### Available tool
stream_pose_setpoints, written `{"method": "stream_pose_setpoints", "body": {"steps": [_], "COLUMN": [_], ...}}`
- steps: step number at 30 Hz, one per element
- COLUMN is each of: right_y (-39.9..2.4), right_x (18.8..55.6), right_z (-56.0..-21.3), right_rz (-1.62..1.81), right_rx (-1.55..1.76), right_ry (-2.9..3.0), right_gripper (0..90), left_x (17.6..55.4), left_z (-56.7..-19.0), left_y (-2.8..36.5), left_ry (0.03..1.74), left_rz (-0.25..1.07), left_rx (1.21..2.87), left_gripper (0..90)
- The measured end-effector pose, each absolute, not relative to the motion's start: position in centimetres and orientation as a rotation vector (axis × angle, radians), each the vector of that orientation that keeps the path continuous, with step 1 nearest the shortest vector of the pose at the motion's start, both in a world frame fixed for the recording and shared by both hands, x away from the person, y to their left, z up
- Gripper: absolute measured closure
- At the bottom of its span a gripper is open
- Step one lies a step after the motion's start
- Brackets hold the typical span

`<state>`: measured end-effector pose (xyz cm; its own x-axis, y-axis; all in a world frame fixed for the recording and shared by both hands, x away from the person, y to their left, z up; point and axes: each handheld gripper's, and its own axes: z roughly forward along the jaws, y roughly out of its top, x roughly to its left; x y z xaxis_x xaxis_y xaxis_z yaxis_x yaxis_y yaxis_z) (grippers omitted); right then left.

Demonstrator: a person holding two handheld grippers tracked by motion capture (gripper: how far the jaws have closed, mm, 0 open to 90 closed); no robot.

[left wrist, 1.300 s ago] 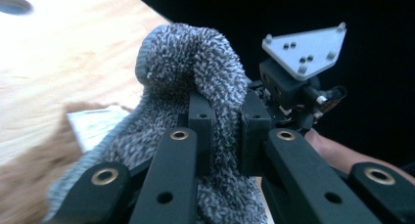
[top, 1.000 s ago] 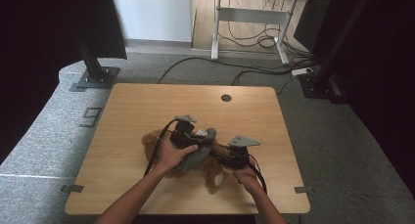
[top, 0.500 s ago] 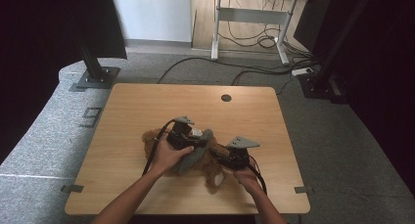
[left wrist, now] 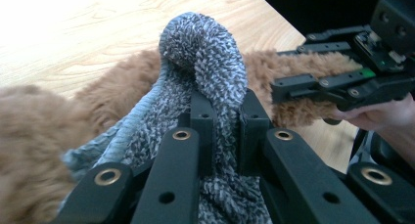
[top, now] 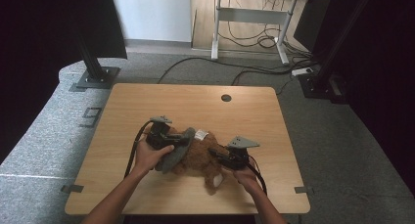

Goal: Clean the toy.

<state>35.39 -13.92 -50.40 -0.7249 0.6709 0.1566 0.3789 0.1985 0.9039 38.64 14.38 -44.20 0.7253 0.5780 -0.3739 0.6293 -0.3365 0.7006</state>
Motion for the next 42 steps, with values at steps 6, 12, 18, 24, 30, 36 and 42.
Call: {"method": "stream_pose_setpoints", "body": {"steps": [6,12,18,24,30,36,42], "right_y": [-14.0,-14.0,-14.1,-14.2,-14.2,-14.3,-14.4], "right_x": [35.5,35.5,35.5,35.4,35.3,35.1,35.0], "right_z": [-50.6,-50.7,-50.7,-50.7,-50.7,-50.7,-50.7], "right_rz": [1.539,1.535,1.538,1.537,1.541,1.544,1.544], "right_rx": [1.006,0.999,0.996,0.992,0.978,0.94,0.907], "right_ry": [2.208,2.207,2.208,2.206,2.204,2.209,2.218], "right_gripper": [68.3,68.3,68.3,68.3,68.3,68.6,68.6], "left_x": [37.6,37.9,38.3,38.3,38.8,39.7,41.0], "left_z": [-44.1,-44.5,-45.0,-44.6,-43.2,-41.4,-42.1], "left_y": [11.1,8.7,10.0,12.3,16.0,19.5,21.3], "left_ry": [0.822,0.819,0.842,0.858,0.901,0.944,1.003], "left_rz": [-0.038,-0.038,-0.1,-0.104,-0.087,-0.03,-0.04], "left_rx": [2.071,2.105,2.054,2.0,1.896,1.812,1.809], "left_gripper": [79.7,79.8,79.9,80.0,79.7,79.5,79.1]}}
